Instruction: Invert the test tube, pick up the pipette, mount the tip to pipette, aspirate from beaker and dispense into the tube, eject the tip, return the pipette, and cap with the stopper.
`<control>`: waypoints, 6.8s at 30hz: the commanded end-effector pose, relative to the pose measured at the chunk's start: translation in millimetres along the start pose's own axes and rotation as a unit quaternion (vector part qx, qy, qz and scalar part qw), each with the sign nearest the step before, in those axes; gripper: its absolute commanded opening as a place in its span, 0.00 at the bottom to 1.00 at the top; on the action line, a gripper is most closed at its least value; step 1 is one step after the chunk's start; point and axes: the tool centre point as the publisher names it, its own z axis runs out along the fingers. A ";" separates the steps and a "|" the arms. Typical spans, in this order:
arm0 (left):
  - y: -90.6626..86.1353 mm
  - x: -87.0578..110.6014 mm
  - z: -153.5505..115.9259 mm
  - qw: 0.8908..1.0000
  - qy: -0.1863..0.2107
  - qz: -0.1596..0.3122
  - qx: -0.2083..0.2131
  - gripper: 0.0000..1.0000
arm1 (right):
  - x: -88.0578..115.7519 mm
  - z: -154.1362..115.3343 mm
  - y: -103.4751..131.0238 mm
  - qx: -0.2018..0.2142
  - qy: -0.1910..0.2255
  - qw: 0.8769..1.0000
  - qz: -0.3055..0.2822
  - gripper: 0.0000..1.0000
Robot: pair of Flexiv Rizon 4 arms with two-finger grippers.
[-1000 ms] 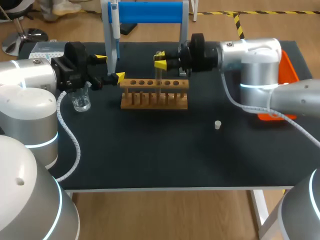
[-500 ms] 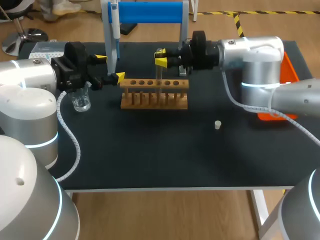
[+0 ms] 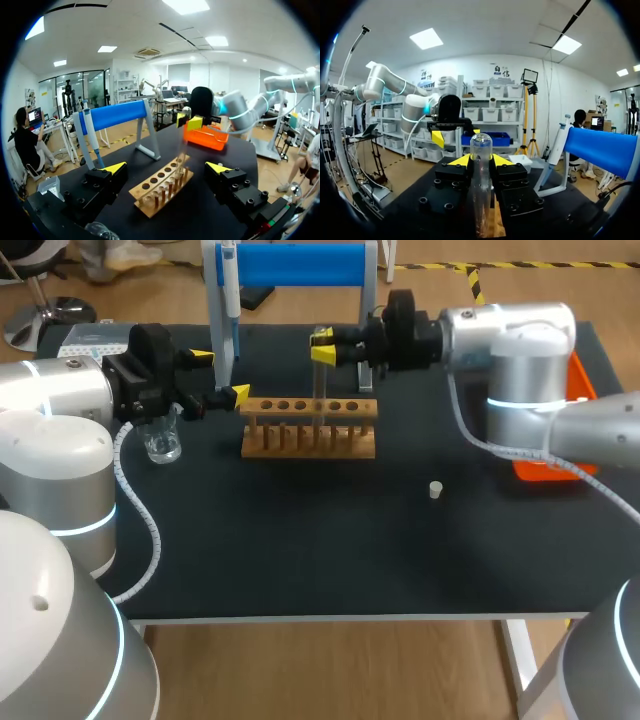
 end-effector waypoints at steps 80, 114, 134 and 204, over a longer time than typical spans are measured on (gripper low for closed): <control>2.3 -0.1 -0.2 1.000 0.000 0.001 0.004 1.00 | 15.5 -24.0 0.1 0.028 0.036 0.741 0.670 0.00; 2.3 -0.1 -0.2 1.000 0.000 0.001 0.004 1.00 | 13.7 -24.9 3.9 0.020 0.036 0.739 0.672 0.00; 2.3 -0.1 -0.2 1.000 0.000 0.001 0.004 1.00 | 14.3 -22.2 9.7 0.010 0.034 0.708 0.705 0.00; -30.6 83.8 -15.0 0.815 0.038 0.537 0.213 1.00 | 14.3 -22.2 9.7 0.010 0.034 0.708 0.705 0.00</control>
